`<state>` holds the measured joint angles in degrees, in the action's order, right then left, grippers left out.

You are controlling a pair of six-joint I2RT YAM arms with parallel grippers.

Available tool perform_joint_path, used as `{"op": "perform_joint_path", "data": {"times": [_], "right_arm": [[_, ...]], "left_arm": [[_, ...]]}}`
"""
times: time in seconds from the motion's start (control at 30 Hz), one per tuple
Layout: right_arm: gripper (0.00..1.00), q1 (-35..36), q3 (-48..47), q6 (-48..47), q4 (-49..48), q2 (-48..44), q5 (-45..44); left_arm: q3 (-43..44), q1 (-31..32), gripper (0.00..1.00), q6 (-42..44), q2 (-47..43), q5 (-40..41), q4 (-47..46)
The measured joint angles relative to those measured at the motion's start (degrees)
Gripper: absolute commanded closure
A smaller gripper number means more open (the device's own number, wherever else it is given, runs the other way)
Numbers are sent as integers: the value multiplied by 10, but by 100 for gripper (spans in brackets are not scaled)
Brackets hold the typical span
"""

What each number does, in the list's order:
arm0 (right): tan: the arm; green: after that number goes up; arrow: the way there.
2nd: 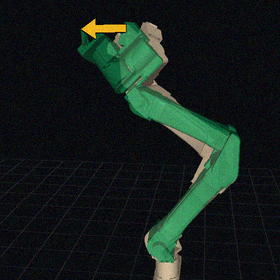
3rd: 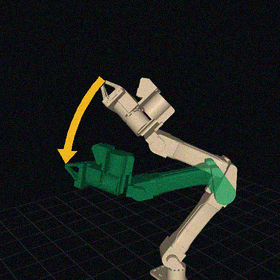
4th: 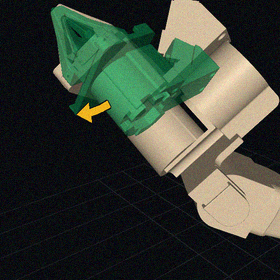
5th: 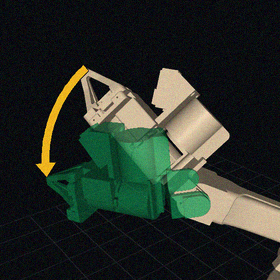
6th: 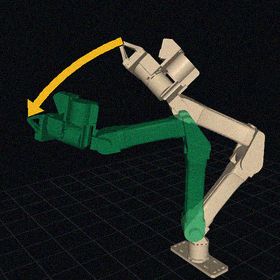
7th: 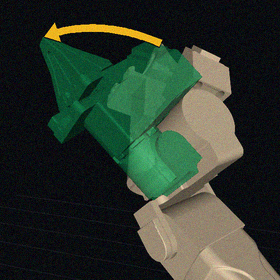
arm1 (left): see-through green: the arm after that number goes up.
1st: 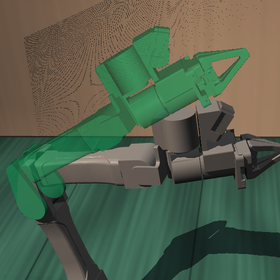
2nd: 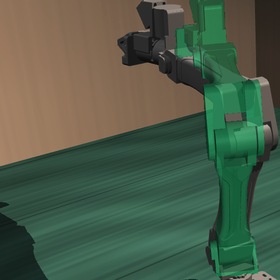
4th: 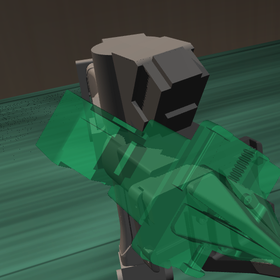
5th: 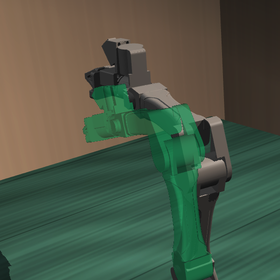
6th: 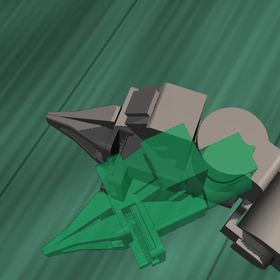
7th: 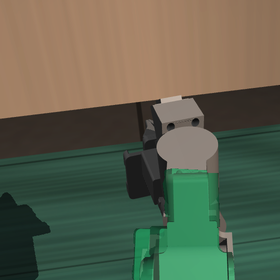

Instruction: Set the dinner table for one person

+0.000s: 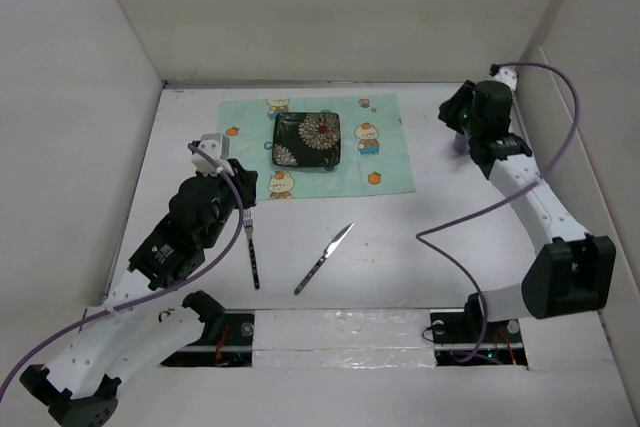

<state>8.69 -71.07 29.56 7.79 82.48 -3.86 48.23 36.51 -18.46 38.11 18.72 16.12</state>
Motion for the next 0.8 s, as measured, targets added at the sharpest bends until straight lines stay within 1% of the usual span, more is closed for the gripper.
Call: {"op": "perform_joint_path", "data": {"times": [0.03, 0.07, 0.17, 0.23, 0.33, 0.47, 0.53, 0.6, 0.8], "right_arm": [[44, -13, 29, -2, -1, -24, -41], [37, -24, 53, -2, 0, -38, -78], [36, -57, 101, -2, 11, -38, -144], [35, -76, 115, -2, 24, -15, -163], [35, -96, 118, -4, 31, 28, -168], [35, -97, 108, -14, 33, 74, -167], [36, -96, 84, -18, 38, 102, -167], [38, -96, 53, -22, 37, 132, -167], [50, -101, -22, -32, 38, 215, -171]], "left_arm": [[0, 0, 74, 1, 0, -4, 0], [0, 0, 61, 2, -1, -8, 0], [0, 0, 50, 4, -2, -23, 0], [0, 0, 50, 4, -6, -31, 0], [0, 0, 49, 6, -14, -41, 0], [0, 0, 49, 7, -20, -47, 0], [0, 0, 49, 7, -23, -49, 0], [0, 0, 49, 8, -23, -50, -1], [0, 0, 49, 11, -18, -51, 0]]}}
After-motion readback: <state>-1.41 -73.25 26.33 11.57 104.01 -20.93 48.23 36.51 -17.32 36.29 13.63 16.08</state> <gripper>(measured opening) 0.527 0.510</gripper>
